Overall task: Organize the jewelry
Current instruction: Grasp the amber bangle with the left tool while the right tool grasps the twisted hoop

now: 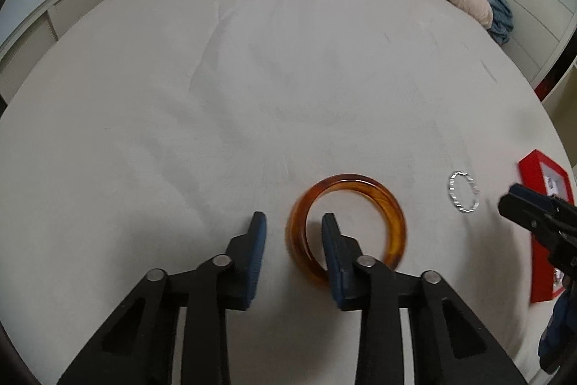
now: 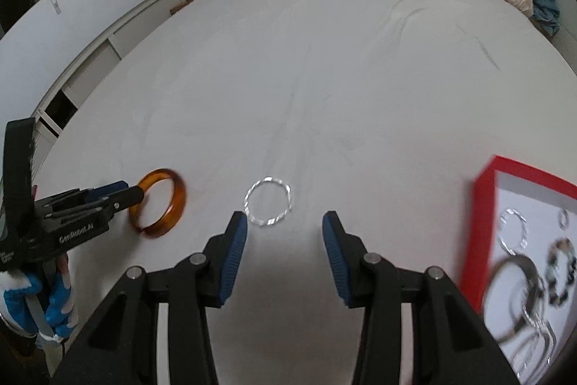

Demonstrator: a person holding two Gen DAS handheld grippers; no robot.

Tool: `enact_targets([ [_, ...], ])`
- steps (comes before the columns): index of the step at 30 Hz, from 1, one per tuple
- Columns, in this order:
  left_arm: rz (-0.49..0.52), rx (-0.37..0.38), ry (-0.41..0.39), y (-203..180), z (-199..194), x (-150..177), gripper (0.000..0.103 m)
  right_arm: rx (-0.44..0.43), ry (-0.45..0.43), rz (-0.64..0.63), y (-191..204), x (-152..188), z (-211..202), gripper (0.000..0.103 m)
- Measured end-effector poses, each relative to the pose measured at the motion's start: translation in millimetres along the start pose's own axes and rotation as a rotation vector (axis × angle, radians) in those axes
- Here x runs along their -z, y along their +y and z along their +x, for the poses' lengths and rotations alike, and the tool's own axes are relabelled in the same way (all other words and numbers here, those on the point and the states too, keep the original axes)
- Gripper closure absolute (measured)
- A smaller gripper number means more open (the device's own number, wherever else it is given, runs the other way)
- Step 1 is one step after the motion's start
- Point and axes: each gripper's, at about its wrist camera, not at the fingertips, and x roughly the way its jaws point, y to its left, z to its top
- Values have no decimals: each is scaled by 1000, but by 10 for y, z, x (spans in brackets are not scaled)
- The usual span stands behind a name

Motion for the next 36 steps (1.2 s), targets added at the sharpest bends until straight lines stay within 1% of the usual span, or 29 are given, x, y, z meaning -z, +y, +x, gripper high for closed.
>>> enact_targets([
  [1, 6, -3, 2, 0, 33, 12, 78, 4, 9, -5, -2, -22, 82, 63],
  [3, 16, -7, -8, 4, 50, 24, 79, 12, 34, -16, 1, -50, 231, 69],
  [5, 26, -11, -18, 2, 47, 34, 81, 22, 57, -30, 15, -52, 359, 72],
  [7, 34, -17, -22, -9, 38, 39, 84, 40, 61, -59, 57, -41, 440, 76],
  [8, 40, -22, -26, -10, 44, 39, 88, 49, 59, -75, 87, -39, 462, 80],
  [9, 45, -27, -30, -15, 47, 39, 89, 55, 60, -88, 110, -37, 477, 85],
  [10, 49, -34, -34, -5, 59, 30, 90, 65, 61, -107, 140, -35, 496, 88],
  [12, 48, -40, -42, -1, 45, 26, 91, 89, 59, -144, 192, -32, 522, 96],
  [15, 29, -38, -40, 25, 8, 15, 92, 91, 60, -137, 189, -67, 513, 97],
  [18, 24, -46, -38, 49, -70, 32, 93, 80, 38, -118, 189, -54, 353, 99],
  [21, 32, -62, -43, 47, -239, 101, 93, 79, 7, -110, 239, -20, 106, 100],
  [27, 46, -55, -81, -49, -714, 241, 93, 76, -69, -77, 234, 79, -585, 100],
  [31, 64, -21, -112, -256, -1018, 289, 93, 93, -129, -51, 187, 215, -1074, 100],
  [32, 80, -11, -124, -352, -1115, 309, 93, 102, -149, -43, 145, 260, -1226, 100],
  [36, 133, 29, -145, -744, -1267, 272, 93, 133, -195, 3, -105, 410, -1625, 100],
])
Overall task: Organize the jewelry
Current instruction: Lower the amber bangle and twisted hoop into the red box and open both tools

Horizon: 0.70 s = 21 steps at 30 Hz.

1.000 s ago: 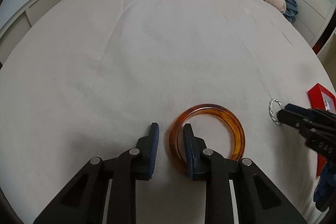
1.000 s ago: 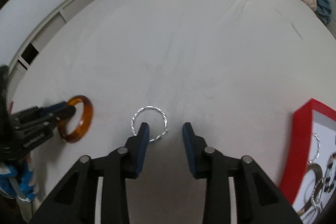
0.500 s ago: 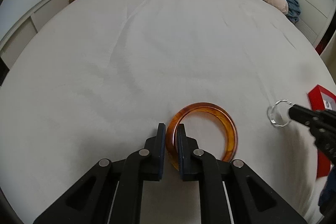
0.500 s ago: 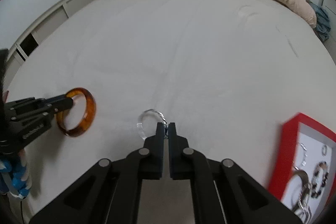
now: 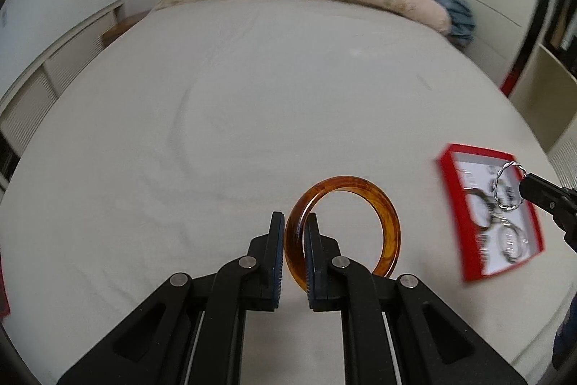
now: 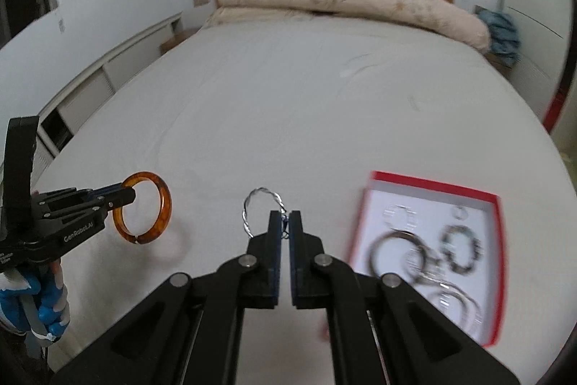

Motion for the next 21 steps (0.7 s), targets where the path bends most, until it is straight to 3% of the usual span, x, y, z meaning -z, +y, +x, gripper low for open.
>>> enact_targets([
  [8, 106, 93, 1, -1020, 23, -129, 93, 108, -51, 105, -943, 186, -573, 100],
  [15, 177, 144, 50, -1798, 265, -88, 93, 148, -38, 183, -1599, 468, -577, 100],
  [21, 203, 154, 60, -2077, 380, -82, 93, 149, -32, 230, -1890, 643, -506, 100],
])
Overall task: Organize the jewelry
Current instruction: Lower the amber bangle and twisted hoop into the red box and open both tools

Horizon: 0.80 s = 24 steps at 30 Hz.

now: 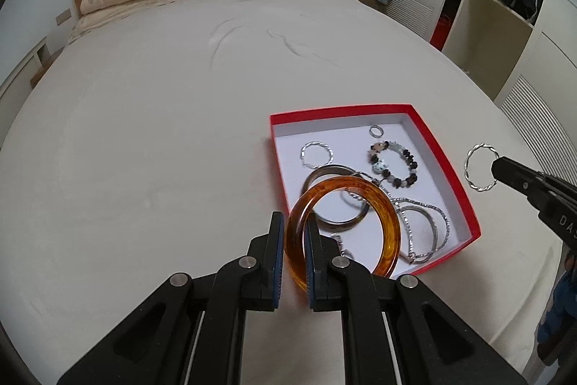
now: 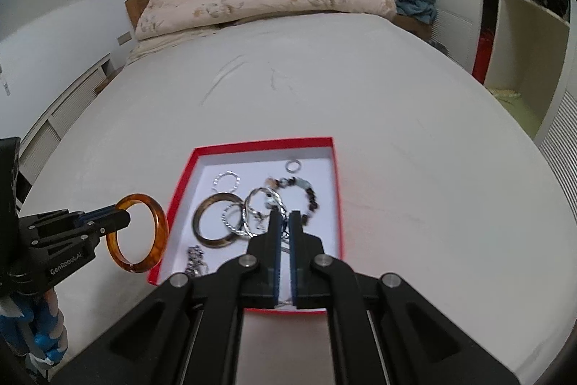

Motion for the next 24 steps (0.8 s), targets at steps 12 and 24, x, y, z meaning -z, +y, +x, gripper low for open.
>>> enact_targets([
  [12, 26, -6, -23, -120, 132, -116, 93, -28, -29, 4, -60, -75, 72, 100],
  [24, 28, -1, -20, -87, 276, -213, 93, -52, -30, -6, 28, -167, 281, 100],
])
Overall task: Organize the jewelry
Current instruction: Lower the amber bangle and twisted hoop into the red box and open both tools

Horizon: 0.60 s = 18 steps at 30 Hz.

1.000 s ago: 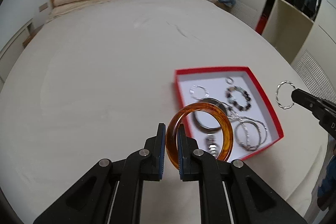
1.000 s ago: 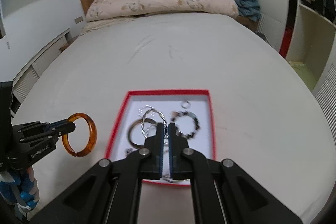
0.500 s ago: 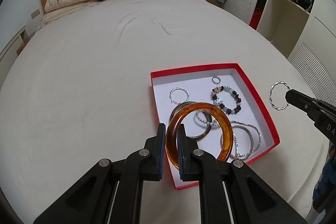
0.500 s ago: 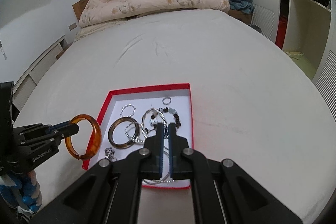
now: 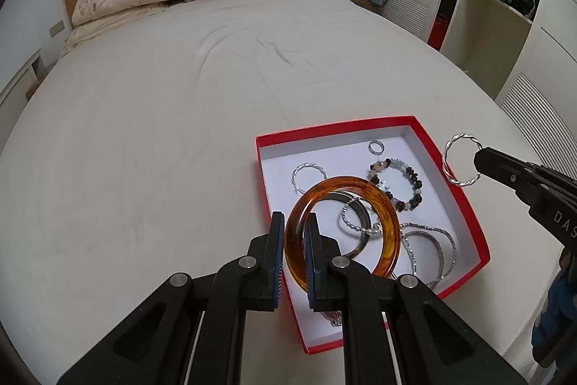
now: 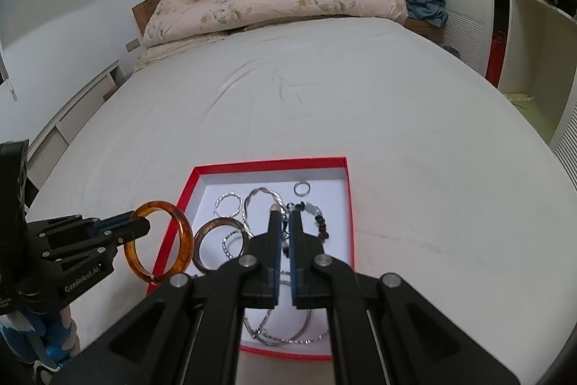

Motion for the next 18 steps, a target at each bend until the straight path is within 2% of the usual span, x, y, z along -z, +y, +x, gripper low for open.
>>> enact_targets([
  [11, 11, -10, -13, 68, 125, -153, 93, -2, -19, -2, -22, -123, 131, 100],
  [18, 11, -43, -44, 133, 253, -385, 93, -1, -31, 7, -44, -265, 270, 100],
])
